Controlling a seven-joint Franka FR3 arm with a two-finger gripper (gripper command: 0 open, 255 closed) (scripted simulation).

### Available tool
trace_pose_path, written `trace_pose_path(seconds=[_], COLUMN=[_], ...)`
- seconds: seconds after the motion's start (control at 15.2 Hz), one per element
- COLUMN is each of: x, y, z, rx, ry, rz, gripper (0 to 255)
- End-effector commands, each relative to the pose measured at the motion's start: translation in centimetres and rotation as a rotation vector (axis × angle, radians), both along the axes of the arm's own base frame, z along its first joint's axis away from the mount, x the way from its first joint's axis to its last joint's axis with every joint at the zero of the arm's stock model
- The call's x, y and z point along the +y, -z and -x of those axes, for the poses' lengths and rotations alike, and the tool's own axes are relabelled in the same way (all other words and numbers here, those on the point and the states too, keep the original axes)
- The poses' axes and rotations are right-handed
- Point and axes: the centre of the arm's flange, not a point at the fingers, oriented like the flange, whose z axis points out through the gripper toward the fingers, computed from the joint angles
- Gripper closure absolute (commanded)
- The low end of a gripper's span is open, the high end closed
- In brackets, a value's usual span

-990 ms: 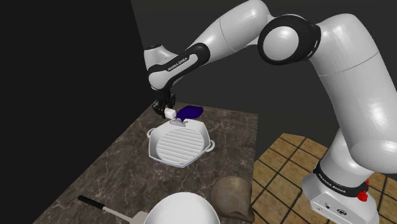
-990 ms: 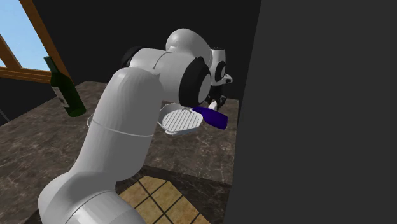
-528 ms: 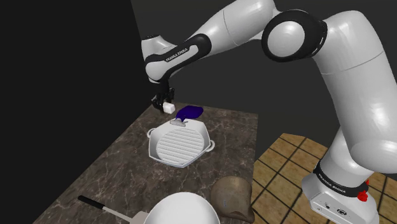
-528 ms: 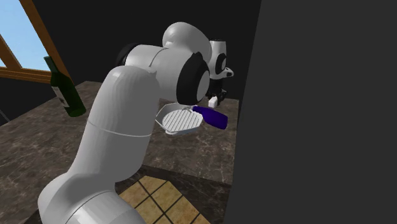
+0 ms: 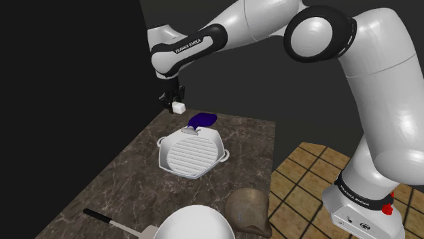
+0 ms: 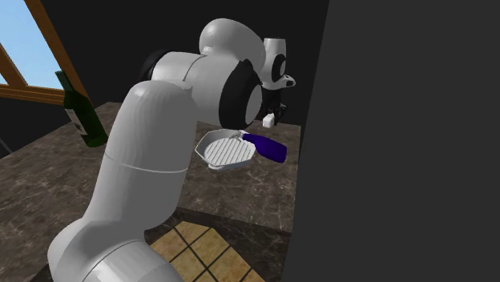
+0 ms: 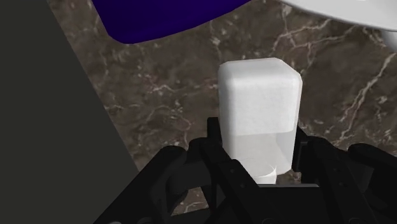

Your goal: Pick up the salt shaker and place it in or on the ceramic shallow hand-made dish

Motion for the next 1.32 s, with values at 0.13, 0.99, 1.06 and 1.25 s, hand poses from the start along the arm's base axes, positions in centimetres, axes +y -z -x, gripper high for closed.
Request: trace_pose_path(seconds=[0.13, 0.99, 1.06, 1.25], x=[0.0, 2.0, 2.2, 2.9], y=[-2.2, -3.4, -3.4, -3.4], z=[0.0, 13.0, 14.3, 18.3], rx=[0.0, 0.0, 0.0, 0.0], ry=[0.0, 0.0, 0.0, 0.0], rz=[0.0, 0.0, 0.0, 0.0], gripper=[255, 255, 255, 255])
